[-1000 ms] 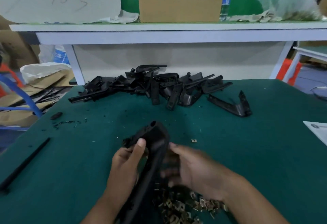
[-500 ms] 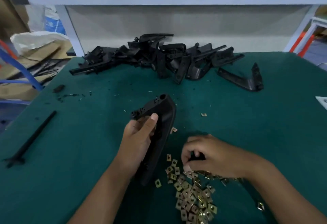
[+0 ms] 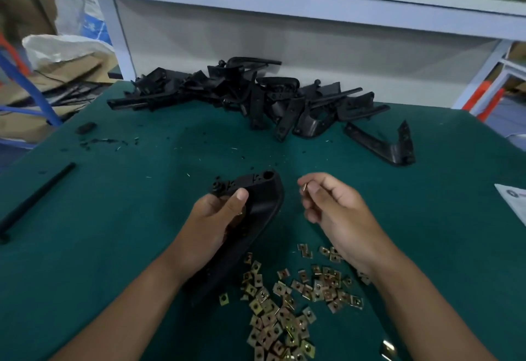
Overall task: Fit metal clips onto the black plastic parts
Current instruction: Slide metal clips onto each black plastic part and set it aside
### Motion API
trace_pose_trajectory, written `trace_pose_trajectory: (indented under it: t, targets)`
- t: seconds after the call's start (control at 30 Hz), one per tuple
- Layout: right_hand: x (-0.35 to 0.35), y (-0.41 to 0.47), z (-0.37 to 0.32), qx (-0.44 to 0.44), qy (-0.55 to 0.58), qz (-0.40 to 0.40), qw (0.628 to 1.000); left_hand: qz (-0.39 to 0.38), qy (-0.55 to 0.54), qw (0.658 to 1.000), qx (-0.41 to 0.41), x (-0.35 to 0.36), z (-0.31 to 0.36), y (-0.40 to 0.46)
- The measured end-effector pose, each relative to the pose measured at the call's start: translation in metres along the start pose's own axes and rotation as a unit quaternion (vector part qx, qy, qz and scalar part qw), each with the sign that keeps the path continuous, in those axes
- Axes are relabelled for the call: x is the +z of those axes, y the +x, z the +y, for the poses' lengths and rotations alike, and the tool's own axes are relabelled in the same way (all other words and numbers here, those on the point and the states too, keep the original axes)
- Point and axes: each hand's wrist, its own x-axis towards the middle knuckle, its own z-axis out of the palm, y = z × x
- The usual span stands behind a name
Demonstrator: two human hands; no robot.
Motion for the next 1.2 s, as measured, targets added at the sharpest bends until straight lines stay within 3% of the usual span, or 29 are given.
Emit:
trace_pose_trajectory:
  t: [0.1,0.2,0.33,0.53,0.83,0.93,1.2]
  targets:
    - [-0.002,0.004,-0.001,-0.005,0.061,0.019,0.998,-0.033,0.048,0.998,0.027,0.005,-0.001,0.000]
    - [-0.002,0.004,0.003,-0.002,0.084,0.039,0.996,-0.081,0.024,0.995,0.053,0.010,-0.002,-0.001]
    - [0.000,0.004,0.006,0.025,0.128,0.047,0.990,-0.107,0.032,0.993,0.026,0.013,-0.002,-0.002]
    - [0.004,0.000,0.008,0.032,0.119,0.043,0.991,-0.170,0.035,0.984,0.050,0.016,0.000,-0.008]
    - [0.007,-0.006,-0.004,0.055,0.108,-0.023,0.992,-0.168,0.166,0.967,0.096,0.031,-0.002,-0.013]
    - [0.008,-0.010,-0.006,0.053,0.047,-0.045,0.997,-0.156,0.212,0.958,0.115,0.032,-0.005,-0.015]
    - [0.013,-0.014,-0.002,0.049,0.015,-0.051,0.997,-0.138,0.246,0.946,0.161,0.032,-0.008,-0.015]
